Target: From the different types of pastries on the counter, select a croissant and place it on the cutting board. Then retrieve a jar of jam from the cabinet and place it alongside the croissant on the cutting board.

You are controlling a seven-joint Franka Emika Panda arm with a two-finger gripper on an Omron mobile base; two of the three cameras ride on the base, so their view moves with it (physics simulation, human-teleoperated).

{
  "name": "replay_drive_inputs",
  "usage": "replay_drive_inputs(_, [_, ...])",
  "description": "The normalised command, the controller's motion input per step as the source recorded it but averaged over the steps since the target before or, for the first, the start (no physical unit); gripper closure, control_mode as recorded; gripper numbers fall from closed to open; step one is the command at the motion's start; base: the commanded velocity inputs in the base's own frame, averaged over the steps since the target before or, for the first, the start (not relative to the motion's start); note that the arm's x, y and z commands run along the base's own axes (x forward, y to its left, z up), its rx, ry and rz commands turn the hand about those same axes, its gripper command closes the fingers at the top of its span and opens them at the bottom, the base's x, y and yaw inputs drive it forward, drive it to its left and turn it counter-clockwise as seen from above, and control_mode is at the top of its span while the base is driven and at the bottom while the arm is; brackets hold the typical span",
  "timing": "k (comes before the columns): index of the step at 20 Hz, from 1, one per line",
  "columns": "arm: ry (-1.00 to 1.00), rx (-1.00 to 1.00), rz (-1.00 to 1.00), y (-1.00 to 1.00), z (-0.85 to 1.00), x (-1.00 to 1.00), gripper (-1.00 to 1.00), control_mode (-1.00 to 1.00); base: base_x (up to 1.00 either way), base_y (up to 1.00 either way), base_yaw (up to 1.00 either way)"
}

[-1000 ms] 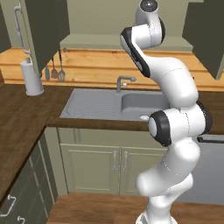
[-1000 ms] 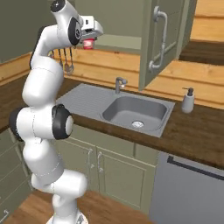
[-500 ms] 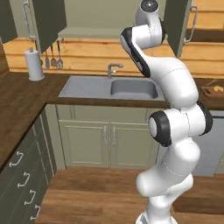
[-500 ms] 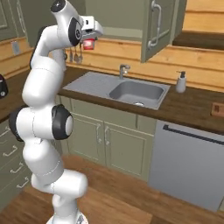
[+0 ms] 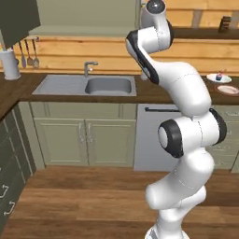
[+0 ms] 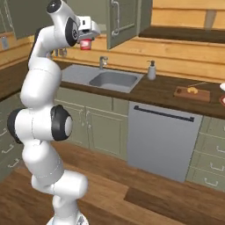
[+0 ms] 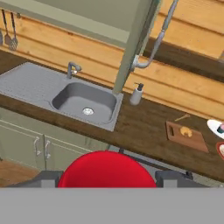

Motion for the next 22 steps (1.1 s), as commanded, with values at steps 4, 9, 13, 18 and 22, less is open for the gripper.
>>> replay_drive_inputs(4, [0.00,0.00,0.00,0.00,0.00,0.00,1.00,1.00,-0.27,-0.97,-0.18])
replay_drive_inputs(9, [0.00,0.00,0.00,0.00,0.00,0.00,1.00,1.00,-0.03,-0.99,-0.17])
replay_drive_inputs(13, [0.00,0.00,0.00,0.00,0.00,0.00,1.00,1.00,0.08,-0.91,-0.15])
replay_drive_inputs(18, [0.00,0.00,0.00,0.00,0.00,0.00,1.00,1.00,0.85,-0.42,-0.12])
replay_drive_inputs(22, [0.00,0.00,0.00,0.00,0.00,0.00,1.00,1.00,1.00,-0.18,-0.12])
